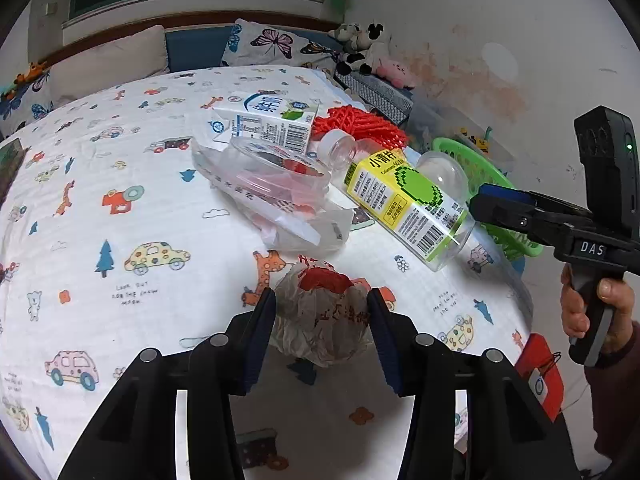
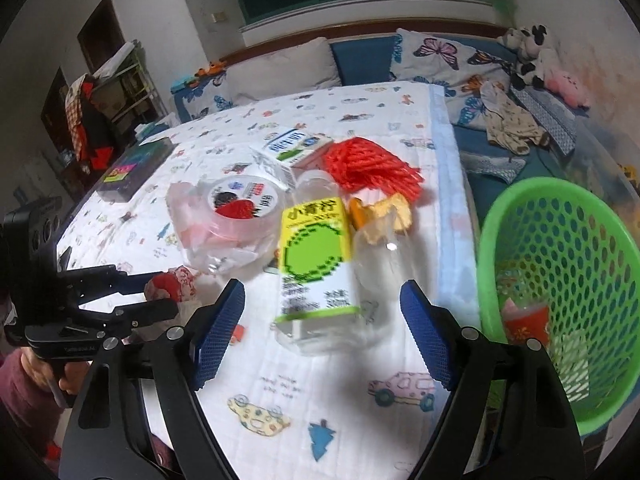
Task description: Collect trash
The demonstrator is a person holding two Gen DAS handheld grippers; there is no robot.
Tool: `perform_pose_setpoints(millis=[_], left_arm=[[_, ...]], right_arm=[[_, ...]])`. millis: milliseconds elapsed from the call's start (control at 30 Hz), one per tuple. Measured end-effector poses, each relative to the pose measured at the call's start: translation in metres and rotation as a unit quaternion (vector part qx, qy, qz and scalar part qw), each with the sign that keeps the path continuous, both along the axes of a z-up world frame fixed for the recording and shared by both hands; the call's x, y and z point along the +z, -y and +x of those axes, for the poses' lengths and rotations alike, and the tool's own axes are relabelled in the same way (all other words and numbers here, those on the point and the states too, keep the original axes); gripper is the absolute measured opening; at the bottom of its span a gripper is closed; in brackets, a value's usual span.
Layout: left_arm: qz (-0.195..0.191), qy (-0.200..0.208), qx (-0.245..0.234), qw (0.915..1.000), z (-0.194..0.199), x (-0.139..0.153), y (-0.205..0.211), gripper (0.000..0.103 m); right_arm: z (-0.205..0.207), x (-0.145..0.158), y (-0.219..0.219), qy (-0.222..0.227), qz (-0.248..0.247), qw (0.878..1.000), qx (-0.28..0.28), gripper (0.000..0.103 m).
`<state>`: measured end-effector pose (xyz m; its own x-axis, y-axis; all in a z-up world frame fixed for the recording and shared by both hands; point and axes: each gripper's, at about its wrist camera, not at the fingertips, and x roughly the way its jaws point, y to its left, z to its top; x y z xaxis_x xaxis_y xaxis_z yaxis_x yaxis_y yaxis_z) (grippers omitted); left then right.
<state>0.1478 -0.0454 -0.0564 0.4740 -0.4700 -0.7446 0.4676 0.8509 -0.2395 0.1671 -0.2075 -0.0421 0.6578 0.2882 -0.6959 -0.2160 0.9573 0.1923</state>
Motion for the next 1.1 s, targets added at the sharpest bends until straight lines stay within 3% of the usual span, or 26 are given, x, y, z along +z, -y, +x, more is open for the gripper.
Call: perform_pose_setpoints(millis=[300, 900, 1100], left_arm=[[-0.009, 0.01, 0.003, 0.9999, -0.006, 0.011, -0.016, 0.046], [-0.022, 0.009, 0.009, 0.9997, -0.006, 0.01, -0.038, 0.046], [-0.025, 0.006, 0.01, 0.9996, -0.003, 0.009, -0.039, 0.046]], right_arm=[[0.025, 0.002, -0.03, -0.003, -0.029, 0.999, 0.034, 0.073], [0.1, -0.022, -0.058, -0.074, -0.124, 0.988, 0.054, 0.067], [0.117, -0.03, -0.061, -0.088, -0.136, 0.985, 0.051, 0.058]])
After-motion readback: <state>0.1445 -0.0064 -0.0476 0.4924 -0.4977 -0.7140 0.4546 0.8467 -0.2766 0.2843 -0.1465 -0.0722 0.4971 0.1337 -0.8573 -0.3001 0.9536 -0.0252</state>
